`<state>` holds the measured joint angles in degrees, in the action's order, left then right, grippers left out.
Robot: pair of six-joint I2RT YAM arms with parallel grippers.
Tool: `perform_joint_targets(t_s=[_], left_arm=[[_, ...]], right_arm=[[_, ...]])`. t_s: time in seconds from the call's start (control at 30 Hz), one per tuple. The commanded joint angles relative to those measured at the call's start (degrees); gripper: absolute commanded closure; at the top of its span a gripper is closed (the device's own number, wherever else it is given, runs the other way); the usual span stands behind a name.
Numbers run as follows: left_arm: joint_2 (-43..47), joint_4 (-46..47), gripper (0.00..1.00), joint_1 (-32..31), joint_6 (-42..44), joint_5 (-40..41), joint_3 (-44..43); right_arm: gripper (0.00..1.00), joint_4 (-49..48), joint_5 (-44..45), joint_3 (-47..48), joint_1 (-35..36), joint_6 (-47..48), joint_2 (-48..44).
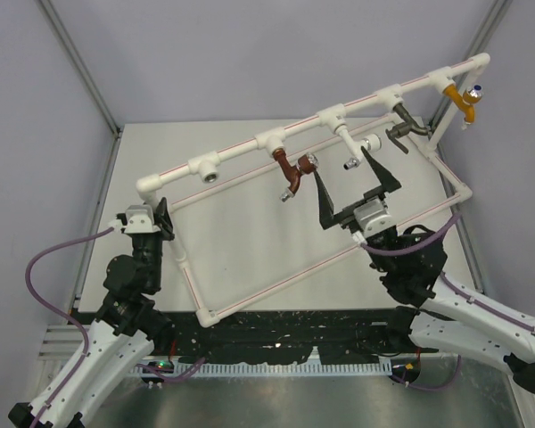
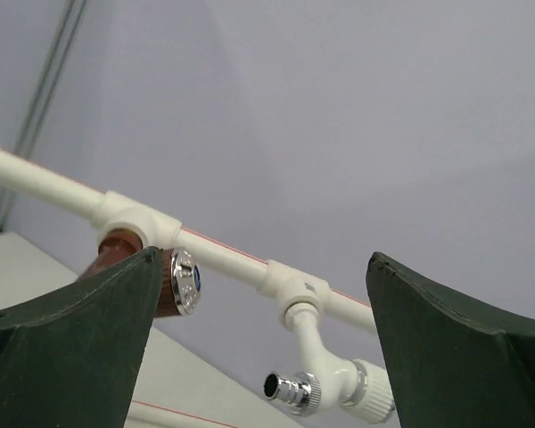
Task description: Install the water faucets
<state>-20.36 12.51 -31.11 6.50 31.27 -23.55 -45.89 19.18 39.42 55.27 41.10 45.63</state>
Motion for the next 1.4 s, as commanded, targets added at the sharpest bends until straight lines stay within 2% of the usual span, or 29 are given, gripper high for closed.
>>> perform_joint_targets(t_s=[0.0,0.17,0.43,0.73,0.93,1.0,1.1,1.2,1.33,1.37], left_arm=[[-1.53,-1.53,1.00,-0.62,0.53,-3.67,-0.79],[-1.44,-1.53,1.00,-0.62,0.53,-3.49,-0.79],[-1.17,-1.53,1.00,-0.62,0.53,-3.41,-0.79],[-0.91,-1.44,1.00,-0.62,0.53,-3.41,-0.79],[-0.82,-1.35,1.00,-0.62,0.44,-3.41,-0.88],[-0.56,-1.35,1.00,-0.53,0.44,-3.41,-0.88],[-0.38,-1.44,1.00,-0.62,0.44,-3.41,-0.79],[-0.29,-1.44,1.00,-0.61,0.44,-3.41,-0.79],[-0.03,-1.44,1.00,-0.62,0.44,-3.41,-0.80],[0.06,-1.44,1.00,-0.62,0.35,-3.32,-0.88]], right_arm=[[0.04,21.52,-8.98,3.64,0.02,27.85,-1.86],[0.05,32.25,-8.20,6.37,0.98,40.17,0.77],[0.05,28.66,-3.01,7.78,3.44,58.27,5.96],[0.04,30.85,-4.41,11.11,4.32,64.44,8.86],[0.04,33.06,-2.40,13.84,4.24,63.41,12.55],[0.00,32.00,-1.51,13.93,4.06,61.74,13.78],[0.12,30.60,-1.43,14.19,3.62,55.69,15.97],[0.28,29.28,-0.72,14.20,3.62,50.93,17.83],[0.47,27.09,-0.11,14.55,3.62,38.29,19.67],[0.49,25.86,0.15,14.37,3.45,31.65,19.94]])
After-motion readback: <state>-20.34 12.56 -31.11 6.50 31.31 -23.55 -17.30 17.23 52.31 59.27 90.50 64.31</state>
